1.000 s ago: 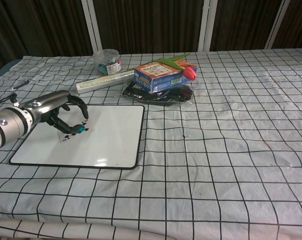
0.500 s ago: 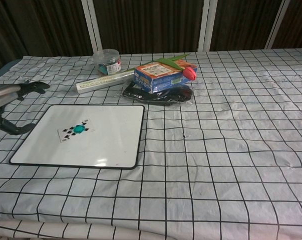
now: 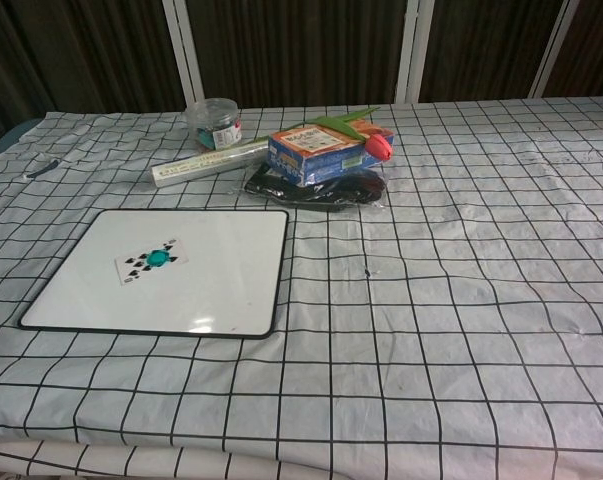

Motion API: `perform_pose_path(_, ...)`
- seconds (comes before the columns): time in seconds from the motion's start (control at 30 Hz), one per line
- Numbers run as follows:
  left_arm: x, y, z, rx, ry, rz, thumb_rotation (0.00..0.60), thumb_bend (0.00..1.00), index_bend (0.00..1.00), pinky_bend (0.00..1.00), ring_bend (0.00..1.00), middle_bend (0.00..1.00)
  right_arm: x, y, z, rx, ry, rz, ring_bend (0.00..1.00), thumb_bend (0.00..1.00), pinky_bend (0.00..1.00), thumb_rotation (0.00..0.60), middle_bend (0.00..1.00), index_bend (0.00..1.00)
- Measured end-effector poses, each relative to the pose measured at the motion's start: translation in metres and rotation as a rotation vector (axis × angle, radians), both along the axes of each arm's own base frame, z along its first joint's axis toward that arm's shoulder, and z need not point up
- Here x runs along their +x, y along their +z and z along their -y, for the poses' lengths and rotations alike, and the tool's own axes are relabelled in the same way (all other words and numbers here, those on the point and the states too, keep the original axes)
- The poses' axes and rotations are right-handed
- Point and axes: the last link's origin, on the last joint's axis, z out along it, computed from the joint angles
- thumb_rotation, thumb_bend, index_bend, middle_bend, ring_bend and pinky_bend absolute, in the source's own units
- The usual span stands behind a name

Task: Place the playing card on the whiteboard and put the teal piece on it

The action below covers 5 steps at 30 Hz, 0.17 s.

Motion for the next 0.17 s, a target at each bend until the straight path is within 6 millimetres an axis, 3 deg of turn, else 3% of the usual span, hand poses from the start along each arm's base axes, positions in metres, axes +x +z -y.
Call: perform_pose_path(0.17,0.0066,-0.0016,0.0079,-0.061,-0.087,0.053,0.600,0.37,0.00,0.06,0.00,0.00,0.0001,-0.0012,-0.0010,0.004,0.001,-0.002,0.00,0.19,0.06,0.600,0.00,0.00)
